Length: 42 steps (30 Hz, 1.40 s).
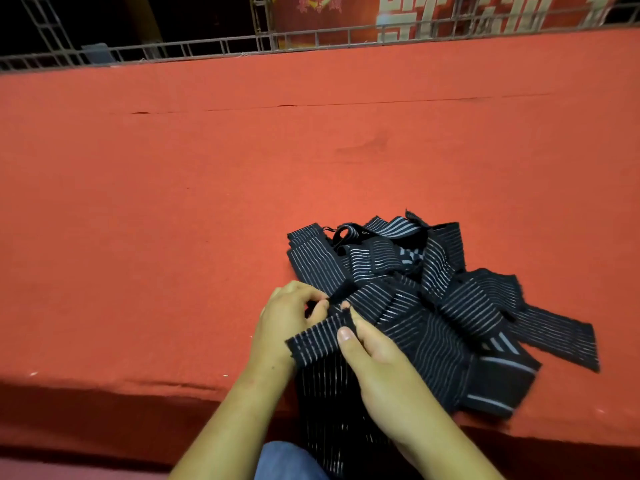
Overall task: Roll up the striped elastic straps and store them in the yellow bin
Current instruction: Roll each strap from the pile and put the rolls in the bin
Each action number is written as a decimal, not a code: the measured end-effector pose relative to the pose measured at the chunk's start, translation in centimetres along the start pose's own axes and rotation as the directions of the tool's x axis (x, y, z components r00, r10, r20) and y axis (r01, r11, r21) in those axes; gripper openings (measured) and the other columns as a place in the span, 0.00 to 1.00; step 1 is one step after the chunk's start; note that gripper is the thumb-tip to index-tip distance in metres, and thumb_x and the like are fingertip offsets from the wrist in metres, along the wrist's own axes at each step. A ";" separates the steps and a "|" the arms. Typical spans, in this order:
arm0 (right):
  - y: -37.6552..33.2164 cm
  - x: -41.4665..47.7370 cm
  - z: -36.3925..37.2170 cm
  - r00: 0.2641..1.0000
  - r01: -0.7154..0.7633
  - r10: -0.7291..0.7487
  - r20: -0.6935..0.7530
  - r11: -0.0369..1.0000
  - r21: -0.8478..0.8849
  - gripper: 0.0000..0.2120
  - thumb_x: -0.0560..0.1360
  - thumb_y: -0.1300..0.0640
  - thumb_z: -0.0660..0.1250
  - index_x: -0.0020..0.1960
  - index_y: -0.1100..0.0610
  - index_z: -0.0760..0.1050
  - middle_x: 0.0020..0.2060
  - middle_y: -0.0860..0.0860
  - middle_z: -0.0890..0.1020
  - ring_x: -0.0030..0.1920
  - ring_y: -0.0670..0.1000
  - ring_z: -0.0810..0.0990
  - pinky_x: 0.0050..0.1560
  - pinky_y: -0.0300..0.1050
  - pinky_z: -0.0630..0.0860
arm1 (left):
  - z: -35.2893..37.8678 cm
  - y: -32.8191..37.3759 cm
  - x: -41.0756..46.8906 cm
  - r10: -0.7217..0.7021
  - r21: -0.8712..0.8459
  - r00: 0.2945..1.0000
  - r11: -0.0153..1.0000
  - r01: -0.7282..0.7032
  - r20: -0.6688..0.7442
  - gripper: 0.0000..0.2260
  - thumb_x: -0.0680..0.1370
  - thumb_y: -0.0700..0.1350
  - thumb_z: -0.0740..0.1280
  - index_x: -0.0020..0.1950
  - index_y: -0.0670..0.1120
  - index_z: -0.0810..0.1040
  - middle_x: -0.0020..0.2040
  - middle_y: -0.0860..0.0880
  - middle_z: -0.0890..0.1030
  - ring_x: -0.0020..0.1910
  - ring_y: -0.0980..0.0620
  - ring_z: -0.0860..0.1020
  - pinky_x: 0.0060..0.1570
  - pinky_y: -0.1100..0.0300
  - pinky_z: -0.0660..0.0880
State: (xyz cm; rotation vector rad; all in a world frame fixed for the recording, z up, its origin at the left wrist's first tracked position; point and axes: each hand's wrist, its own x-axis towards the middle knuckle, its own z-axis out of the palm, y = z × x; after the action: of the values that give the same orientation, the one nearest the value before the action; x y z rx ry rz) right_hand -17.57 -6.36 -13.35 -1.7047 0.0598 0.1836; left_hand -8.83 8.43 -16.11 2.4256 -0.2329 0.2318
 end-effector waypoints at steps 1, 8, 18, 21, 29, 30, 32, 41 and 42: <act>0.5 0.4 0.1 1.000 -0.020 0.020 -0.007 1.000 -0.020 0.34 0.74 0.30 0.58 0.79 0.37 0.69 0.76 0.35 0.73 0.77 0.36 0.67 0.82 0.49 0.61 | 0.0 -0.2 0.0 -0.008 -0.009 0.999 1.000 0.008 -0.032 0.03 0.79 0.46 0.70 0.48 0.53 0.84 0.49 0.59 0.80 0.52 0.54 0.77 0.56 0.54 0.73; 1.4 0.7 0.0 0.994 -0.088 0.079 -0.081 0.989 -0.117 0.27 0.86 0.43 0.59 0.84 0.43 0.60 0.79 0.38 0.67 0.80 0.39 0.61 0.83 0.44 0.56 | -1.0 -1.2 0.4 -0.067 -0.115 0.983 0.992 0.048 -0.171 0.05 0.81 0.43 0.69 0.48 0.53 0.80 0.50 0.57 0.81 0.52 0.56 0.78 0.48 0.71 0.66; 2.4 1.6 -0.2 0.994 -0.069 0.060 -0.089 0.992 -0.106 0.35 0.77 0.31 0.57 0.81 0.43 0.67 0.76 0.37 0.73 0.78 0.39 0.68 0.82 0.50 0.63 | -1.7 -0.4 -1.2 -0.076 -0.380 0.993 0.924 0.036 -0.091 0.06 0.84 0.42 0.65 0.52 0.52 0.81 0.57 0.62 0.84 0.57 0.68 0.80 0.54 0.75 0.71; 3.0 1.9 -0.3 0.993 -0.084 0.079 -0.088 0.995 -0.053 0.39 0.72 0.26 0.56 0.79 0.41 0.69 0.74 0.36 0.75 0.76 0.38 0.70 0.81 0.52 0.64 | -1.7 -0.3 -2.2 -0.061 -0.392 0.987 0.920 -0.002 -0.149 0.09 0.84 0.41 0.65 0.52 0.55 0.79 0.55 0.62 0.84 0.57 0.67 0.80 0.55 0.73 0.72; 2.0 1.4 0.0 0.990 -0.101 0.122 -0.066 0.960 0.260 0.14 0.86 0.48 0.62 0.53 0.42 0.87 0.54 0.41 0.88 0.60 0.40 0.84 0.71 0.51 0.73 | -3.4 -0.6 -3.8 -0.135 -0.578 0.968 0.816 -0.014 -0.213 0.06 0.85 0.43 0.62 0.52 0.50 0.77 0.48 0.65 0.83 0.47 0.66 0.79 0.50 0.70 0.73; 2.0 1.3 0.0 0.991 -0.072 0.103 -0.090 0.953 0.295 0.13 0.85 0.49 0.64 0.51 0.46 0.88 0.52 0.46 0.89 0.58 0.44 0.86 0.69 0.53 0.75 | -3.5 -0.4 -4.0 -0.108 -0.580 0.979 0.815 -0.012 -0.171 0.06 0.86 0.41 0.62 0.52 0.49 0.77 0.49 0.65 0.83 0.49 0.66 0.80 0.52 0.70 0.73; 1.3 1.1 0.2 0.986 -0.024 0.083 -0.147 0.929 0.368 0.14 0.77 0.43 0.71 0.49 0.52 0.88 0.49 0.58 0.89 0.53 0.51 0.87 0.62 0.54 0.79 | -3.4 0.0 -4.7 -0.049 -0.543 0.993 0.839 -0.017 -0.107 0.08 0.84 0.38 0.63 0.52 0.49 0.78 0.53 0.63 0.84 0.56 0.65 0.80 0.55 0.70 0.73; 1.2 0.4 -0.5 0.989 0.027 0.022 -0.149 0.947 0.321 0.37 0.64 0.27 0.77 0.50 0.61 0.83 0.48 0.67 0.85 0.48 0.55 0.85 0.63 0.71 0.78 | -1.6 2.1 -7.5 0.094 -0.356 0.968 0.918 -0.175 -0.233 0.06 0.81 0.41 0.67 0.53 0.52 0.81 0.53 0.60 0.81 0.55 0.58 0.81 0.54 0.71 0.71; 1.3 0.5 -0.5 0.990 0.041 0.008 -0.143 0.941 0.336 0.36 0.65 0.27 0.77 0.51 0.61 0.84 0.49 0.66 0.86 0.50 0.55 0.85 0.63 0.69 0.79 | -1.5 2.2 -7.7 0.091 -0.380 0.972 0.910 -0.169 -0.216 0.07 0.81 0.41 0.66 0.53 0.53 0.81 0.55 0.61 0.82 0.57 0.59 0.81 0.55 0.71 0.72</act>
State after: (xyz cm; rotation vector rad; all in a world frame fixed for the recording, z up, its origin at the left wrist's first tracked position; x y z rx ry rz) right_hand -17.27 -6.98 -14.65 -1.3707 0.1737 0.0346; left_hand -16.90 8.59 -15.36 1.9716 -0.3219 0.4352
